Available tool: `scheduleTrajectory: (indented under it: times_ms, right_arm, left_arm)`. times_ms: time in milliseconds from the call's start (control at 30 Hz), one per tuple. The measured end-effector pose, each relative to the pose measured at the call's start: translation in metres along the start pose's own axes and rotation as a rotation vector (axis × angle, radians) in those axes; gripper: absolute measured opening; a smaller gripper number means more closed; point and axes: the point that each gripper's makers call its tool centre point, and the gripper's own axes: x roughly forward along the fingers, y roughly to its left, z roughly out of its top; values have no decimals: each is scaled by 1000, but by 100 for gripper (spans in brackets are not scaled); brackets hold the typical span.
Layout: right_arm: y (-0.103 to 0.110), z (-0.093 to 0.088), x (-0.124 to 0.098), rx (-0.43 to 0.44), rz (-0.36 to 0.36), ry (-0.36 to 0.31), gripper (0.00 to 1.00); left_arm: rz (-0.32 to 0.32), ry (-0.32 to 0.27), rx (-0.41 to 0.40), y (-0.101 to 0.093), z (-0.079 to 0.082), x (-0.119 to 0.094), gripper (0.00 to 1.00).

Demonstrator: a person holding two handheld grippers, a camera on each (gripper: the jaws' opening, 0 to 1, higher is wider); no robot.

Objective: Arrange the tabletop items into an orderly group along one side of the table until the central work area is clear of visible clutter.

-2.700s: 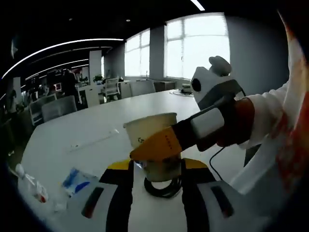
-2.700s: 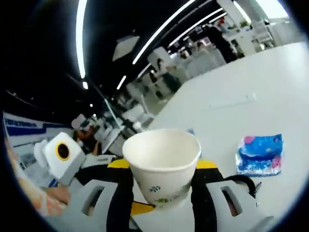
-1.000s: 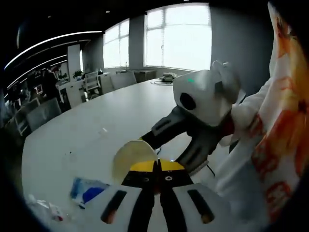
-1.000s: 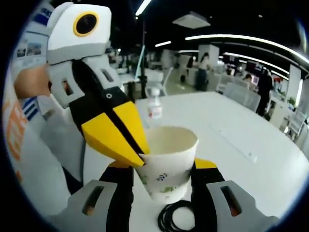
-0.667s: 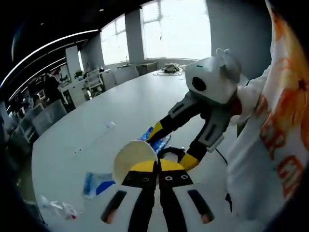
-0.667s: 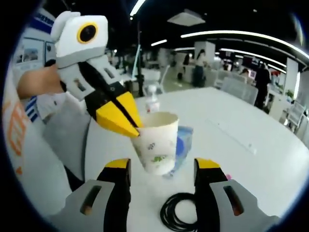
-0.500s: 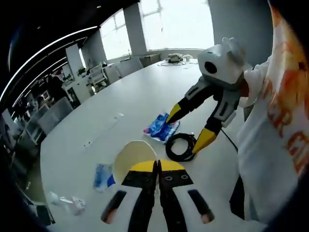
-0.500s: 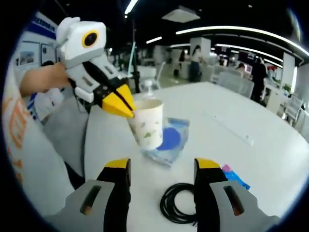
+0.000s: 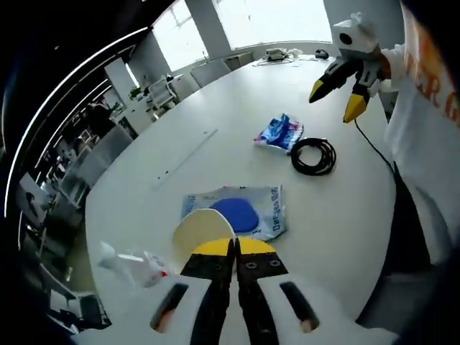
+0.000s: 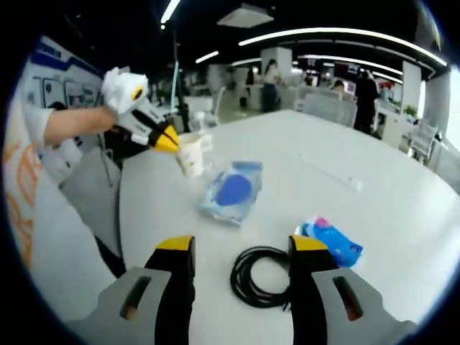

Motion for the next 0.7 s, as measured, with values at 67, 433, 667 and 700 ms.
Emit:
scheduleTrajectory:
  times_ms: [67,433,667,700]
  right_arm:
    - [2,0,1,2,2,2,50]
    - [8,-1,4,10,16,8,50]
    - [8,-5,4,26,23,19,49]
    - [9,-5,5,27,23,18,49]
  left_arm:
    - [-1,1,-2,5,-11,2,0]
    - [-47,48,39,1,-45,14,0]
    - [-66,47,67,1,-54,17,0]
    - [-68,35,58,1,-53,18,0]
